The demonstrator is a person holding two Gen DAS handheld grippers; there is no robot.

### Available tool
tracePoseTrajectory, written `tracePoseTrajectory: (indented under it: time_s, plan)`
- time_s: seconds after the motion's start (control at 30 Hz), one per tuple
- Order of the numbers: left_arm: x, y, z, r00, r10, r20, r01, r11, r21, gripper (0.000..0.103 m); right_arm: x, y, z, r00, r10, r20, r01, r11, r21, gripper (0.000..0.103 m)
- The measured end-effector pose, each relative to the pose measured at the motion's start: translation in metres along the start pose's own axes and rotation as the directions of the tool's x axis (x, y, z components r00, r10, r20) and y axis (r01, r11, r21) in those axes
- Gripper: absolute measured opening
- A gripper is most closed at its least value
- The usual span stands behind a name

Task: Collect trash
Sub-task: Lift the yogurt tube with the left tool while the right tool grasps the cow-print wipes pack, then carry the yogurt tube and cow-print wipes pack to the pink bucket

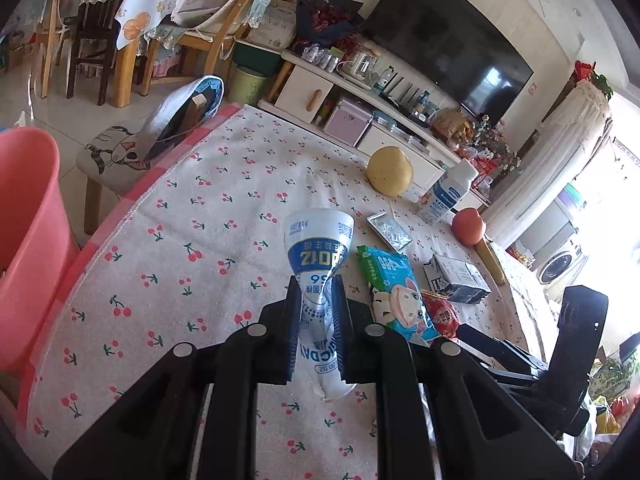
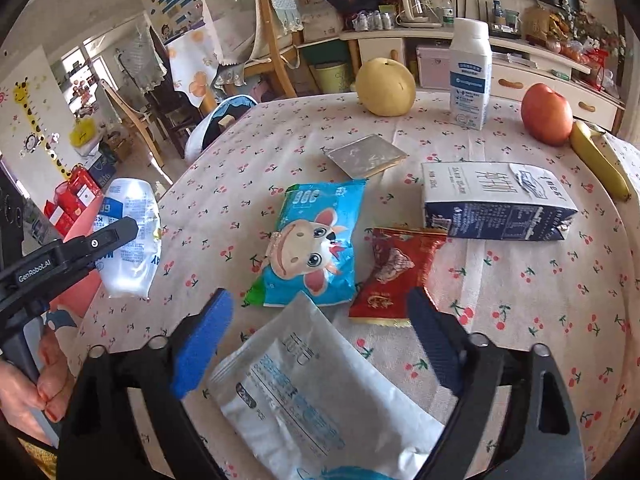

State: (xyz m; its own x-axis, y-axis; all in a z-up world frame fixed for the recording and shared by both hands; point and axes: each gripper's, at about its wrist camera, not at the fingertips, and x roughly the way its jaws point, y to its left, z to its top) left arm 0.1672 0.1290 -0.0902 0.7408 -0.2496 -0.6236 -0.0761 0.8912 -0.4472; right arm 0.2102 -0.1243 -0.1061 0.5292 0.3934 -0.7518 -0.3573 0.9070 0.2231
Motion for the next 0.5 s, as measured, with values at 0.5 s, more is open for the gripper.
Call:
tracePoseTrajectory:
  time_s: [0.5]
  plan:
    - [-0.012,0.027,0.019,0.999,0.011,0.050,-0.010,1.000,-0.012,0.017,0.064,0.019,0.028,0.979,-0.180,-0.093,0.176,0.983,-0.053,0.078]
